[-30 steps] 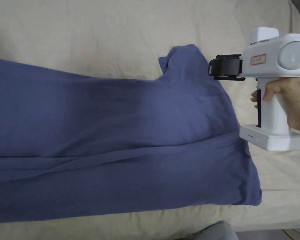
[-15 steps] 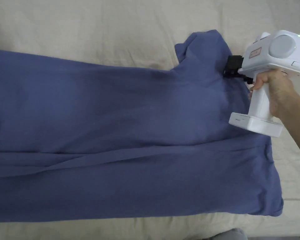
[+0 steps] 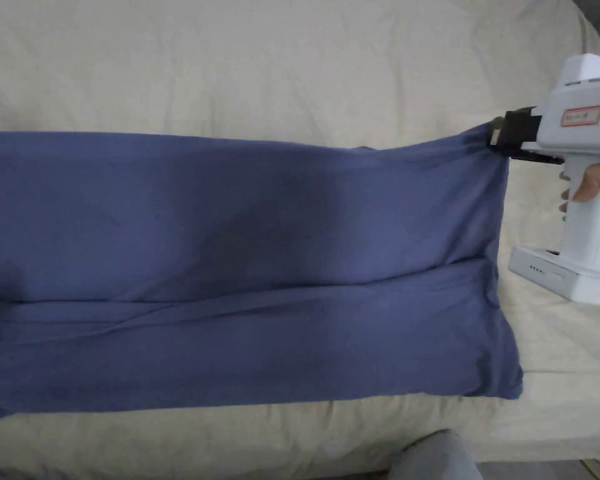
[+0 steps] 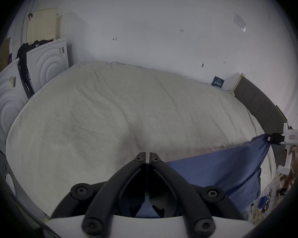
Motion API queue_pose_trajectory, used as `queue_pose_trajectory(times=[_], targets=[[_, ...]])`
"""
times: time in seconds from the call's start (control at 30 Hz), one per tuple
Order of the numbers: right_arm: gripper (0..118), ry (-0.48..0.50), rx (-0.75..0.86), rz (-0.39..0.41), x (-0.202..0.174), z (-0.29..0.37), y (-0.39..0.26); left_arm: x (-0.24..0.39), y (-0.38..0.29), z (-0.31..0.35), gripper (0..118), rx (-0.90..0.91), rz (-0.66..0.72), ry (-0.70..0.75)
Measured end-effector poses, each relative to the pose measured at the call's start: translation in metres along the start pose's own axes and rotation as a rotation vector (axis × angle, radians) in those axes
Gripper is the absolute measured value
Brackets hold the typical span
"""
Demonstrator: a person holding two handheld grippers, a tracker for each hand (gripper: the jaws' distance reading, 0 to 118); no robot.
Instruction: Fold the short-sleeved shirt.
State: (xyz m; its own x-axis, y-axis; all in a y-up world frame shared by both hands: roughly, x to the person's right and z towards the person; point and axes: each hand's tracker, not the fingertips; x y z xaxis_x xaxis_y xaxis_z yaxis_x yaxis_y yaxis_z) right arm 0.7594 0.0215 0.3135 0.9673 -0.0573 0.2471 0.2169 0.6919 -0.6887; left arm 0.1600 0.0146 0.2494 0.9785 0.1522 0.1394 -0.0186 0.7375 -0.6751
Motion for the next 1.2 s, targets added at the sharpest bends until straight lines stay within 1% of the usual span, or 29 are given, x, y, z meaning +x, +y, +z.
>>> queue_pose_trajectory(times=[0.17, 0.23, 0.33, 0.4, 0.5, 0.53, 0.57, 0.6, 0.63, 0.67, 0.7, 0.73, 0.8, 0.9, 0.97, 1.07, 1.13, 1.2], targets=[[3, 0.016, 0.035, -0.042, 0.017, 0.064, -0.058, -0.005, -0.039, 0.043, 2, 0.016, 0.014, -0.009], [3, 0.018, 0.032, -0.089, 0.024, 0.08, -0.09, -0.008, -0.063, 0.054, 2, 0.005, 0.043, -0.009], [3, 0.015, -0.002, -0.153, 0.034, 0.09, -0.138, -0.012, -0.104, 0.065, 2, -0.027, 0.1, -0.008], [3, 0.004, -0.03, -0.178, 0.036, 0.093, -0.169, -0.013, -0.131, 0.065, 2, -0.065, 0.117, 0.023], [3, 0.0, -0.087, -0.243, 0.039, 0.09, -0.21, -0.013, -0.169, 0.057, 3, -0.13, 0.134, 0.068], [5, -0.004, -0.101, -0.248, 0.038, 0.089, -0.219, -0.013, -0.179, 0.054, 8, -0.161, 0.137, 0.086], [14, -0.013, -0.11, -0.253, 0.038, 0.088, -0.227, -0.013, -0.187, 0.051, 18, -0.188, 0.142, 0.101], [33, -0.023, -0.117, -0.249, 0.037, 0.089, -0.231, -0.014, -0.193, 0.05, 37, -0.204, 0.152, 0.12], [69, -0.037, -0.118, -0.238, 0.037, 0.092, -0.233, -0.014, -0.195, 0.05, 70, -0.21, 0.158, 0.137], [89, -0.05, -0.112, -0.224, 0.036, 0.096, -0.231, -0.016, -0.195, 0.052, 87, -0.207, 0.163, 0.147], [100, -0.055, -0.097, -0.215, 0.036, 0.102, -0.228, -0.017, -0.191, 0.056, 99, -0.196, 0.167, 0.148], [104, -0.067, -0.059, -0.196, 0.036, 0.11, -0.222, -0.018, -0.186, 0.061, 108, -0.158, 0.166, 0.159], [104, -0.071, 0.039, -0.148, 0.03, 0.132, -0.203, -0.011, -0.166, 0.077, 115, -0.036, 0.11, 0.174], [106, -0.059, 0.196, -0.053, 0.009, 0.161, -0.178, 0.01, -0.137, 0.101, 116, 0.141, 0.005, 0.17], [117, -0.048, 0.308, -0.014, -0.008, 0.177, -0.165, 0.032, -0.124, 0.116, 117, 0.268, -0.076, 0.164], [118, -0.019, 0.461, 0.041, -0.034, 0.193, -0.156, 0.064, -0.114, 0.129, 118, 0.402, -0.182, 0.169], [118, -0.011, 0.52, 0.058, -0.052, 0.198, -0.154, 0.084, -0.112, 0.134, 118, 0.466, -0.221, 0.163], [118, -0.001, 0.545, 0.057, -0.062, 0.197, -0.154, 0.096, -0.114, 0.133, 118, 0.514, -0.246, 0.151]])
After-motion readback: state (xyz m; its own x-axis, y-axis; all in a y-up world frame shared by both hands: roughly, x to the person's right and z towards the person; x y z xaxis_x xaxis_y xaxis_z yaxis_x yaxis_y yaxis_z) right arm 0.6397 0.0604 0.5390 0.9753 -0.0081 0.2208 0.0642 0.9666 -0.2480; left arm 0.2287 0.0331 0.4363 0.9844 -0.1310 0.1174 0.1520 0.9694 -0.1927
